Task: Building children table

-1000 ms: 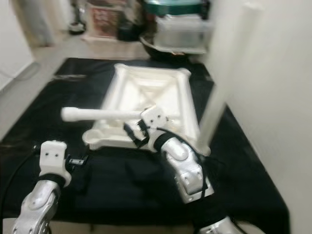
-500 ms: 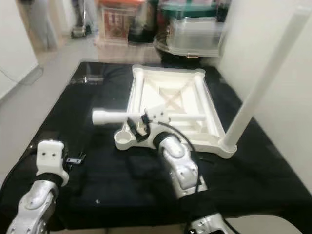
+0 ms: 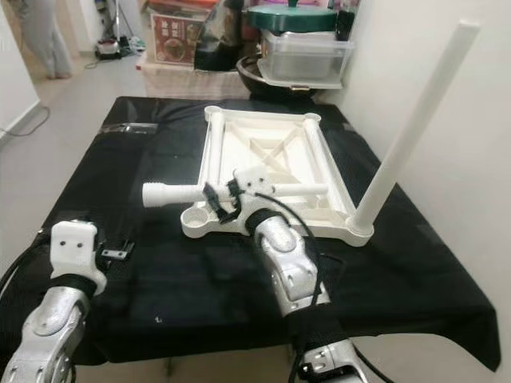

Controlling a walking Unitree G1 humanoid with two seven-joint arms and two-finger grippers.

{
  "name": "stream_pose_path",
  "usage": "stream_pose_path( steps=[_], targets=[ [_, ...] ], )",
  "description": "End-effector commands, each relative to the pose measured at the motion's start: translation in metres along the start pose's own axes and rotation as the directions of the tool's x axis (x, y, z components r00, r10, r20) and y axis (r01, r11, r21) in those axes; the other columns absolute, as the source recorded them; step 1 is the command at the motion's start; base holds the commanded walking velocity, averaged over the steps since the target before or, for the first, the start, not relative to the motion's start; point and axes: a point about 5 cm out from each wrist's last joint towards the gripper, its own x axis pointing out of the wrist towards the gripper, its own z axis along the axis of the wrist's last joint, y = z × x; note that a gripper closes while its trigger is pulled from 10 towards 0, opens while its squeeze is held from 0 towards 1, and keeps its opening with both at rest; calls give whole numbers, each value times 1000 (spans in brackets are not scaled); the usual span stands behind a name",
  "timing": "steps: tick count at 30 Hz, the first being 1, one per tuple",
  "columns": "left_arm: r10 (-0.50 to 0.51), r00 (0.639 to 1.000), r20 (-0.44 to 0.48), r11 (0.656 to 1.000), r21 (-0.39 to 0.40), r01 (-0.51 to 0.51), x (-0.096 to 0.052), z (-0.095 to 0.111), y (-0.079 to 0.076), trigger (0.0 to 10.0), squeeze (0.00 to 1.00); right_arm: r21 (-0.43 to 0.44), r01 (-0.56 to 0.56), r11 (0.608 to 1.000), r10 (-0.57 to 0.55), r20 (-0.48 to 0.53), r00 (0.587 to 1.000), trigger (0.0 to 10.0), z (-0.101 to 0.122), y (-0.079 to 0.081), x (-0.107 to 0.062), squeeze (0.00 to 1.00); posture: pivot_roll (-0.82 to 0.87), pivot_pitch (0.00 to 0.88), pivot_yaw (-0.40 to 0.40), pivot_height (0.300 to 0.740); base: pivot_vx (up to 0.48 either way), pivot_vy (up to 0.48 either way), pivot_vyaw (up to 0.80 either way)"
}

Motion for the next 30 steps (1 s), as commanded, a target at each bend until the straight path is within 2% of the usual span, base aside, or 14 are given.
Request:
stream_pose_path(
  steps=[1, 6, 13, 23, 30],
  targets=[
    [60, 996, 64, 998, 19, -61, 2, 10, 8, 10000, 0, 66, 5, 998, -6, 15, 1000, 10000, 2, -2, 3, 0, 35, 0, -62, 740, 0, 0, 0],
    [80, 993, 82, 996, 27, -82, 0, 12, 12, 10000, 0, 102, 5, 995, -11, 55, 998, 10000, 9, -2, 6, 0, 43, 0, -67, 740, 0, 0, 0],
    [67, 996, 64, 997, 21, -69, 0, 8, 8, 10000, 0, 62, -6, 998, 2, 56, 998, 10000, 7, 0, 5, 0, 40, 0, -67, 740, 0, 0, 0],
    [74, 995, 60, 997, 13, -75, 1, 5, 7, 10000, 0, 10, -24, 1000, 24, 42, 999, 10000, 3, -2, 5, 0, 36, 0, -66, 740, 265, 0, 0],
    [65, 996, 61, 998, 10, -65, 1, 5, 5, 10000, 0, 4, -29, 1000, 28, 39, 999, 10000, 1, -2, 5, 0, 35, 0, -66, 740, 278, 0, 329]
  ],
)
